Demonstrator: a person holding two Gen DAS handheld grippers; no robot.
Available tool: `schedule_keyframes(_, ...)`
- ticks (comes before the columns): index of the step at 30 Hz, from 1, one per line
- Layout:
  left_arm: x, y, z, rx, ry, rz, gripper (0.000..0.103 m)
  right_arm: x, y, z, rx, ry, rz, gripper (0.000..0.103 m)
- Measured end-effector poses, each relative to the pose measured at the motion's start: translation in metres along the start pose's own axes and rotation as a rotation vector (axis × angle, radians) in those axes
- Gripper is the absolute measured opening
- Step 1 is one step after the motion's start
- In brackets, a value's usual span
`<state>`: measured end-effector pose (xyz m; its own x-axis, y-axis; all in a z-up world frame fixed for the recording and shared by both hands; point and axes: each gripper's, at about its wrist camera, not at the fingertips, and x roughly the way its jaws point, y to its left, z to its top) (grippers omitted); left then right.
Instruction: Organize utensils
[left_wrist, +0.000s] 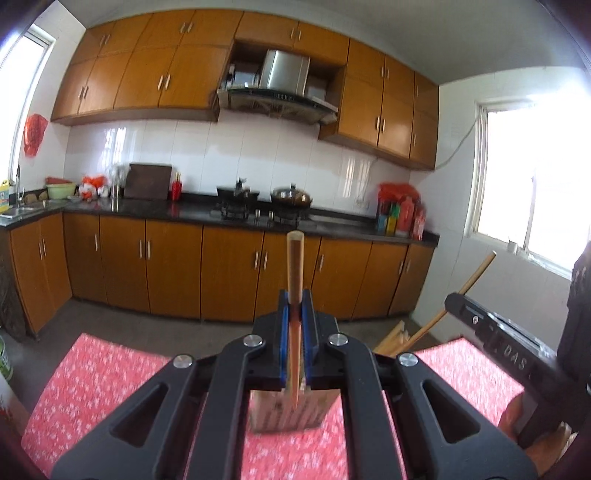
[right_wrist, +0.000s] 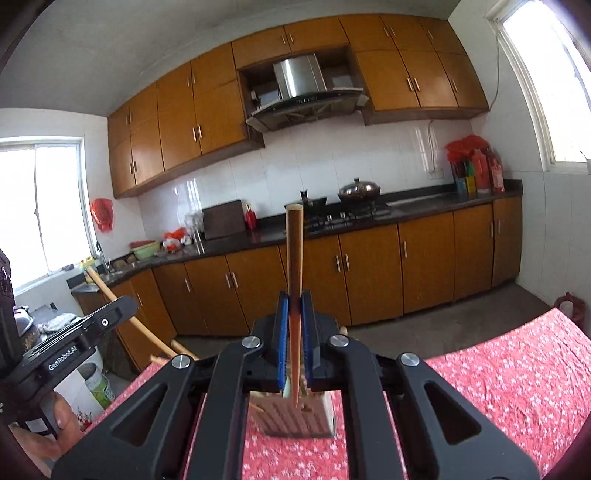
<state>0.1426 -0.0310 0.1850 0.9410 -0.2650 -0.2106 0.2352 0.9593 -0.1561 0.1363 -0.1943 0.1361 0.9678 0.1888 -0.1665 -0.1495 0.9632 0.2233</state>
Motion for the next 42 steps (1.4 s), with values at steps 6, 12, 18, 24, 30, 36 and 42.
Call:
schedule_keyframes(6, 0.02, -0.005, 0.022, -0.008, -0.058, 0.033, 0.007, 0.022, 0.001, 0.008, -0.011, -0.027, -0.026, 0.008)
schedule_keyframes(12, 0.049, 0.008, 0.004, -0.024, -0.009, 0.039, 0.007, 0.052, -0.005, -0.013, -0.003, 0.049, -0.045, 0.008)
schedule_keyframes(18, 0.073, 0.019, -0.012, -0.044, 0.029, 0.038, 0.008, 0.07, -0.004, -0.022, -0.019, 0.103, -0.06, 0.008)
schedule_keyframes(24, 0.067, 0.032, -0.014, -0.074, 0.027, 0.062, 0.034, 0.055, -0.012, -0.025, 0.008, 0.082, -0.073, 0.044)
schedule_keyframes(30, 0.033, 0.047, -0.023, -0.075, 0.017, 0.097, 0.044, 0.025, -0.023, -0.028, 0.025, 0.059, -0.096, 0.051)
schedule_keyframes(36, -0.01, 0.061, -0.066, -0.043, 0.044, 0.16, 0.067, -0.005, -0.02, -0.067, -0.028, 0.079, -0.145, 0.075)
schedule_keyframes(42, -0.048, 0.058, -0.126, 0.038, 0.068, 0.212, 0.094, -0.027, -0.007, -0.12, -0.071, 0.118, -0.199, 0.094)
